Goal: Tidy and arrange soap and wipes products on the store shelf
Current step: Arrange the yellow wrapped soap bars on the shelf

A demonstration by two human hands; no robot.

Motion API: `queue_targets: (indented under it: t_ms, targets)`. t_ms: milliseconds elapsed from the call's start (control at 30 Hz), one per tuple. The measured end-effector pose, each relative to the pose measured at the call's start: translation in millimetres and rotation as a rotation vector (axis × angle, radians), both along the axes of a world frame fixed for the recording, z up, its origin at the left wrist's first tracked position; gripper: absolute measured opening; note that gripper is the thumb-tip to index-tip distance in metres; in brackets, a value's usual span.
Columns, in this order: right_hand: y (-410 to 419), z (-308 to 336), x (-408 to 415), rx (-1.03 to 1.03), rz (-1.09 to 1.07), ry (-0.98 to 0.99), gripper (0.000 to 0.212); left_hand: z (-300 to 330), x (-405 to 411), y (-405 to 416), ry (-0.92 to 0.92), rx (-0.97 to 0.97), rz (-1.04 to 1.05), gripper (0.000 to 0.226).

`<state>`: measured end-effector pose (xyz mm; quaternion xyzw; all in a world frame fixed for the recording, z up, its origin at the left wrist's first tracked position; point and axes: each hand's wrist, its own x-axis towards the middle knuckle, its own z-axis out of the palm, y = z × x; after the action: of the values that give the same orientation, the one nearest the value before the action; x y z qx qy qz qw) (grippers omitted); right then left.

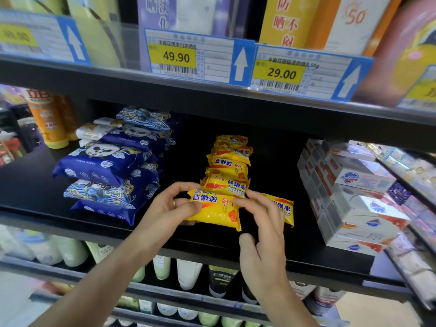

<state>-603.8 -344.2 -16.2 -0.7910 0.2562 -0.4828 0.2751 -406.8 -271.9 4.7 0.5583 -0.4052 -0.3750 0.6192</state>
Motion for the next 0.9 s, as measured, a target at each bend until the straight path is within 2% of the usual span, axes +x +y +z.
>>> queue_targets:
  t_ms: [67, 133, 233, 400, 500, 567, 700, 800, 900]
  targets:
    - [3, 4, 0, -0.085, -0.032, 0.048, 0.053, 0, 0, 0, 0.006, -0.021, -0.013, 0.034]
    - [1, 10, -1, -0.161, -0.044, 0.181, 0.040, 0, 0, 1, 0.023, -0.050, -0.037, 0.037]
    - [-8, 22, -2, -0.252, -0.048, 0.467, 0.052, -1, 1, 1, 0.023, -0.062, -0.089, 0.047]
    - [-15, 41, -2, -0.340, -0.044, 0.605, 0.054, -5, 3, -1, 0.032, -0.056, -0.157, 0.073]
    - [-25, 54, -7, -0.338, -0.053, 0.649, 0.056, -7, 4, 0, -0.014, -0.049, -0.107, 0.059]
    - [-39, 66, -13, -0.286, -0.114, 0.700, 0.053, -7, 6, 1, 0.019, -0.061, -0.046, 0.036]
    - [-74, 88, -22, -0.066, -0.273, 0.835, 0.045, -9, 10, 2, 0.051, -0.071, -0.039, 0.015]
    - [-95, 94, -25, 0.074, -0.236, 0.956, 0.043, -11, 12, 1, 0.023, -0.059, -0.049, 0.021]
    - [-105, 93, -29, 0.133, -0.198, 0.997, 0.043, -11, 13, 1, 0.038, -0.060, -0.043, 0.023]
